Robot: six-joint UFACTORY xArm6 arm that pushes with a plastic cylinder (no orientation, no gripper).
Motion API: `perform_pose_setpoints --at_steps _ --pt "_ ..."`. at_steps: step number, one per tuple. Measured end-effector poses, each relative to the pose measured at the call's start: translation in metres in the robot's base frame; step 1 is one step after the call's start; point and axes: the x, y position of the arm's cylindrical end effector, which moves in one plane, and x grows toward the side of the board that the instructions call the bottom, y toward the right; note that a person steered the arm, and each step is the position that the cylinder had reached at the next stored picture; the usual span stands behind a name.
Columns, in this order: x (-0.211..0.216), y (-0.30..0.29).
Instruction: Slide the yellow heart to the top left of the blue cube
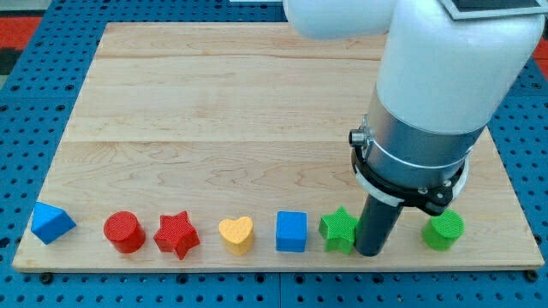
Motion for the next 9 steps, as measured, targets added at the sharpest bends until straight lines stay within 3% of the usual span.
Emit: perform_pose_setpoints --at_steps 1,4,6,8,9 --pt "0.017 -0.03" --pt "-0.001 -0.156" --pt "-0.003 -0.188" --pt "-0.072 -0.199" --pt "-0.092 -0.236"
